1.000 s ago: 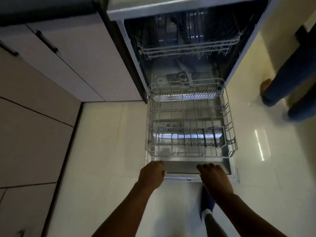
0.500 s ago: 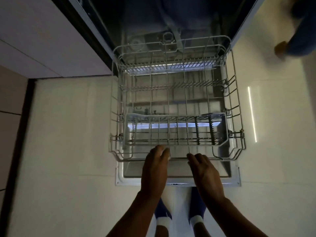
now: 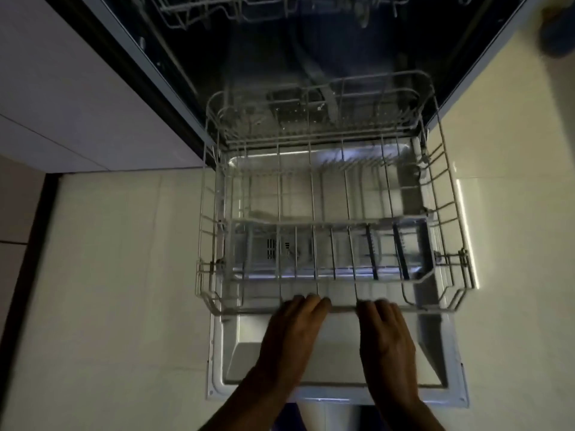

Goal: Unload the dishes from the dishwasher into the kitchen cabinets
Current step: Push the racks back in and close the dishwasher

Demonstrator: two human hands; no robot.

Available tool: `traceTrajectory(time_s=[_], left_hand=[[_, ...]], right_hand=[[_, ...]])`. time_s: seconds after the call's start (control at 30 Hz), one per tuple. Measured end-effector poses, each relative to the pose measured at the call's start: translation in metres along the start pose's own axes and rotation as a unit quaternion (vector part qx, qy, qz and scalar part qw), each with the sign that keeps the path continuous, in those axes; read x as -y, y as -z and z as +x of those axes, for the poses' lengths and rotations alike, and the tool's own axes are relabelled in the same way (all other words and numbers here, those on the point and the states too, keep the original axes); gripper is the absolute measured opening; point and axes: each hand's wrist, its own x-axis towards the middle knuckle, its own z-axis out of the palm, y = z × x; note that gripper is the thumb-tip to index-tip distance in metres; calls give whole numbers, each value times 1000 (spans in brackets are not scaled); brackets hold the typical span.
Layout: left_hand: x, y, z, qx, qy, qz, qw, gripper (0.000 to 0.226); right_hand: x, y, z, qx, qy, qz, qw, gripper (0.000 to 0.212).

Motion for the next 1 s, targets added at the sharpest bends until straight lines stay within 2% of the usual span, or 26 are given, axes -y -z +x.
traceTrajectory(time_s=[0.07,0.13,0.2,0.33,0.43,0.53,0.6,0.7,0.8,0.9,1.0], left_hand=[[8,7,37,-63,23,2,998,38],[16,15,72,-121,60,17,991,27],[18,21,90,-105,93,-4,990,27],[19,3,79,-46,59,169,983,66],[38,-2,79,-63,94,151,982,81],[53,6,82,-51,50,212,975,79],[52,11,76,-54,15,225,973,75],[45,12,78,-39,24,224,973,72],[52,12,106,-57,48,197,978,70],[60,17,134,-61,50,192,978,78],[64,25,164,-74,64,188,977,82]], right_hand=[[8,2,42,-26,5,5,1000,28],[12,2,80,-55,10,3,998,26],[16,-2,106,-77,5,47,996,35],[24,-22,110,-62,17,46,997,70],[18,-34,112,-66,4,112,992,63],[15,-35,122,-74,28,96,992,56],[19,-37,122,-67,69,80,992,60],[26,-39,120,-45,48,74,995,70],[24,-45,126,-34,49,39,997,78],[24,-41,149,-22,47,29,998,87],[25,-39,183,-33,62,4,998,86]])
